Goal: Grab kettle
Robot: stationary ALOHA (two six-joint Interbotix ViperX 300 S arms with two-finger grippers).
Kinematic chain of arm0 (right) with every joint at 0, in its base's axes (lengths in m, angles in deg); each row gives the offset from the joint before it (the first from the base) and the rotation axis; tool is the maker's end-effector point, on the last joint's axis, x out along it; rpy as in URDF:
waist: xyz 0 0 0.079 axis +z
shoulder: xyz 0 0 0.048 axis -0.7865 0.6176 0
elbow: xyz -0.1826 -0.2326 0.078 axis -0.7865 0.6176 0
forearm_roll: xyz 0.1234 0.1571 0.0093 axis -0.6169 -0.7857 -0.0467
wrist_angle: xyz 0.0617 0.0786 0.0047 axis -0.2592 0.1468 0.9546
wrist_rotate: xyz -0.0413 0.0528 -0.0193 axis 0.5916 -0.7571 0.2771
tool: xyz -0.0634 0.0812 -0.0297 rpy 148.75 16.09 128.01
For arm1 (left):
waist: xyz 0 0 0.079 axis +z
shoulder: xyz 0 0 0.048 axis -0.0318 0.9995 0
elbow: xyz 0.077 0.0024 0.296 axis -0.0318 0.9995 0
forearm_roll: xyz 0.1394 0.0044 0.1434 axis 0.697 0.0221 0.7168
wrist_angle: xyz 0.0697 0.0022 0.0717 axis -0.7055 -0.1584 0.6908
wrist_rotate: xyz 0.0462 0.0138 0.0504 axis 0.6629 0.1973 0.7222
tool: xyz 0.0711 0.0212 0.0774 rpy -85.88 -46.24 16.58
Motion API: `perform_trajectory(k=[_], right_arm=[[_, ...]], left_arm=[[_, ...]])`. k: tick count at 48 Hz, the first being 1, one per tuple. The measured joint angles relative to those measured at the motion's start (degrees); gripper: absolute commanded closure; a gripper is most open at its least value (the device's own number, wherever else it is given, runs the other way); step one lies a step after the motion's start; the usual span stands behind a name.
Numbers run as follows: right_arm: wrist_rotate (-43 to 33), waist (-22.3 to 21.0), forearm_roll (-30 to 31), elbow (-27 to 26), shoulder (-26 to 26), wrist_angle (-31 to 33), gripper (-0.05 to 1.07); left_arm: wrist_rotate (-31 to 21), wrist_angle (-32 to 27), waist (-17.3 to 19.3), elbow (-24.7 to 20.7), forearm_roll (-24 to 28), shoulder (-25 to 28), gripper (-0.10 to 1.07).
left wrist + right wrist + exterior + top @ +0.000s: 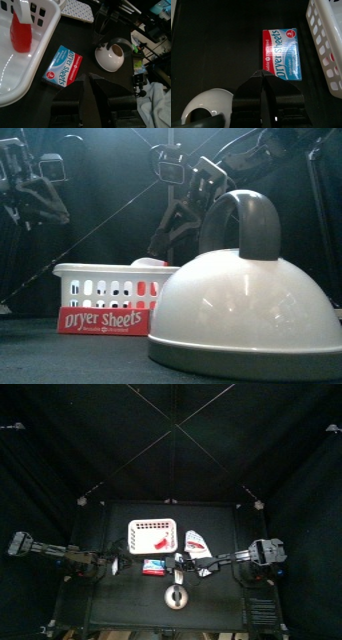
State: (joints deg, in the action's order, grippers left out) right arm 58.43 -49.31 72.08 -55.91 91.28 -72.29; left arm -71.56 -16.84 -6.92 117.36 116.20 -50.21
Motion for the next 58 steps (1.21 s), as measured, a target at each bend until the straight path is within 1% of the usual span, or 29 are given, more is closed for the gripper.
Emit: perform_trajectory(k=[6,11,19,23,27,32,36,47,53,58], right_arm=[[0.0,0.1,-0.4,-0.1,-0.1,0.0,0.7],[0.0,0.4,-0.4,0.2,-0.5,0.0,0.7],[-0.1,1.4,-1.2,2.1,-2.6,-0.1,0.69],[-0.2,2.5,-3.2,3.6,-4.7,-0.1,0.69],[-0.4,3.7,-6.9,4.7,-6.9,1.0,0.69],[-0.3,5.2,-13.1,4.8,-9.2,4.3,0.69],[-0.3,5.3,-18.2,4.5,-10.4,7.8,0.69],[-1.0,5.1,-29.9,1.9,-10.7,16.4,0.69],[-4.8,4.8,-33.5,0.9,-10.6,22.4,0.69],[-12.0,3.8,-32.4,-0.2,-10.6,27.7,0.69]], left_arm=[[-0.1,0.1,-0.1,0.4,0.0,-0.1,0.38],[0.0,1.4,-0.3,0.8,0.1,0.1,0.38],[0.0,7.0,-0.4,1.2,1.4,0.8,0.38],[0.1,9.1,0.0,1.2,3.2,1.1,0.38],[0.6,10.3,1.1,1.1,5.3,1.1,0.38],[1.7,10.8,3.3,1.0,6.5,1.4,0.38],[3.1,10.9,5.4,0.7,6.9,2.1,0.38],[8.6,11.1,11.2,-2.3,6.9,4.1,0.38],[12.7,11.1,12.6,-4.0,6.9,4.0,0.38],[15.2,11.1,13.2,-4.8,6.9,4.0,0.38]])
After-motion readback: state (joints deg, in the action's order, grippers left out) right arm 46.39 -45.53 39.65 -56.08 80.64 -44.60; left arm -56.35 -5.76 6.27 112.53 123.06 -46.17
